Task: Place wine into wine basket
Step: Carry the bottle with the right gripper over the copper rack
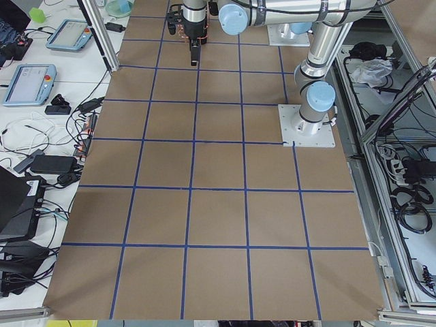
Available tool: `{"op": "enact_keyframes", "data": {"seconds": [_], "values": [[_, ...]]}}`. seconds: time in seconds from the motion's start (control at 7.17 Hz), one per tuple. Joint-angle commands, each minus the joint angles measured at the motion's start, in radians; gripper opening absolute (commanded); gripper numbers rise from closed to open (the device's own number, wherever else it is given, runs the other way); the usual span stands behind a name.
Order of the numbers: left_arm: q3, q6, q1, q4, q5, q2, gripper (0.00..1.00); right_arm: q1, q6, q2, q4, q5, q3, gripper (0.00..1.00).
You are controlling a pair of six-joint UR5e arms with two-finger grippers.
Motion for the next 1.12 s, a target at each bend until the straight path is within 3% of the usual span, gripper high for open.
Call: {"op": "enact_keyframes", "data": {"seconds": [0.0, 0.42, 0.7, 0.98], "values": [[-0.001, 0.005, -0.002, 0.000, 0.000, 0.012, 1.00, -0.136, -0.062, -0.018, -0.075, 0.029, 0.041, 0.00], [-0.001, 0.013, -0.008, -0.064, -0.001, 0.033, 1.00, -0.151, -0.067, -0.018, -0.259, 0.036, 0.132, 0.00], [-0.002, 0.014, -0.031, -0.069, -0.007, 0.038, 1.00, -0.203, -0.105, -0.010, -0.264, 0.107, 0.157, 0.00], [-0.011, 0.010, -0.078, -0.073, -0.006, 0.044, 1.00, -0.235, -0.096, -0.010, -0.269, 0.118, 0.172, 0.00]]}}
